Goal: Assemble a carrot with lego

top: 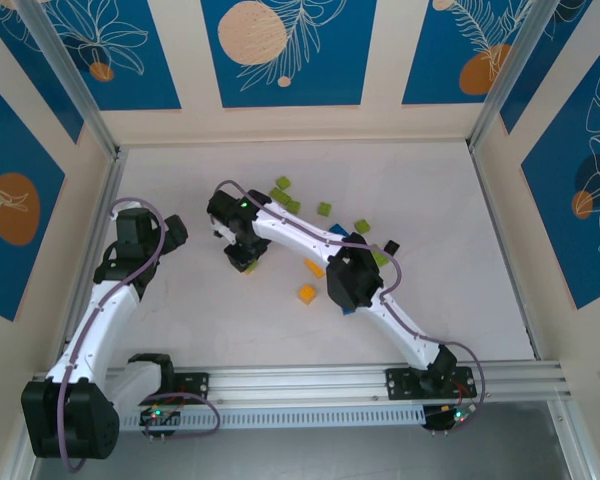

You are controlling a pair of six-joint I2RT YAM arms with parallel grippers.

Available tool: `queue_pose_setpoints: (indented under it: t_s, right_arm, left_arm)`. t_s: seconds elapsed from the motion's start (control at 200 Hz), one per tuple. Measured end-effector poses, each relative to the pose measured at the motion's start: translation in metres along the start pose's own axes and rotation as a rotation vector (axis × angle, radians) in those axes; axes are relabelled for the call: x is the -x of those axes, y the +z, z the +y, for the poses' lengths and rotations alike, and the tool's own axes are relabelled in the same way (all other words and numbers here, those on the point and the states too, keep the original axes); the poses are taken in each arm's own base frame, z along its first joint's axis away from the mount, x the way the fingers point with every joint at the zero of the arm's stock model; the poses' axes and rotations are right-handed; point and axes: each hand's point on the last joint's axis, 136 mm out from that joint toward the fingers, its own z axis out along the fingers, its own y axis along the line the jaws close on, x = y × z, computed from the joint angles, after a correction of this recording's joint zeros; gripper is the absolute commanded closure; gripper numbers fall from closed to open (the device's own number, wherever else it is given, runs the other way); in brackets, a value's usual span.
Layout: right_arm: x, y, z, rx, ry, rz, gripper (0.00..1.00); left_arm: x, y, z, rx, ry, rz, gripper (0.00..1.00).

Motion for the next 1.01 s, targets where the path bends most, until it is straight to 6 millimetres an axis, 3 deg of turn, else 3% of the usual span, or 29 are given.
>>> queue_pose_setpoints:
  t_s: [0.4,0.81,1.005]
  right_arm:
    - [0.0,-0.004,-0.003,0.002,0.005,-0.014,0.65]
    - [-0.029,-0.012,-0.047,-0.03,0.092,0.058,0.65]
    - [-0.032,-0.012,-0.051,-0.036,0.106,0.041,0.63]
  left_arm:
    - [0.0,0.0,0.001,0.002,-0.002,-0.001,0.01]
    - [0.0,0.0,0.001,0.002,-0.002,-0.001,0.01]
    - [0.0,0.0,0.001,0.002,-0.002,-0.001,0.0]
